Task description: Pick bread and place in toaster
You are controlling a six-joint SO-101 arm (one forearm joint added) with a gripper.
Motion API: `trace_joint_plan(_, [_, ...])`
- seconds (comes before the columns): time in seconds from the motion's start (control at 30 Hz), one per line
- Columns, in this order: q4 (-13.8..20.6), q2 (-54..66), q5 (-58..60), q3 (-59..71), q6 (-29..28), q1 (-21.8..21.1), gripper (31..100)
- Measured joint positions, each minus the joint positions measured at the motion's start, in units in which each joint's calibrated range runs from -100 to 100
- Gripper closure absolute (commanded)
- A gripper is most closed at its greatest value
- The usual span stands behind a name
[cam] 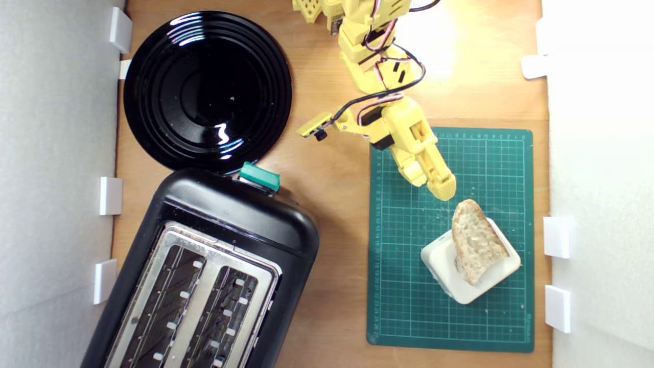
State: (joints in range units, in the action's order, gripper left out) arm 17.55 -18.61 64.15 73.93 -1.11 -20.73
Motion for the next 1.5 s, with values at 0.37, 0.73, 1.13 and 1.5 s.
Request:
trace_joint_plan(0.37, [-0.3, -3.9, 0.3, -6.1, 0.0, 0.0, 39.1])
trace_joint_plan(0.73, [-0.3, -6.2, 0.3, -11.1, 0.1, -2.9, 39.1])
trace_joint_plan(1.13, [-3.7, -6.2, 0.3, -13.9, 0.1, -5.5, 39.1])
trace_joint_plan(1.5, [-3.9, -10.7, 0.3, -18.3, 0.1, -5.5, 39.2])
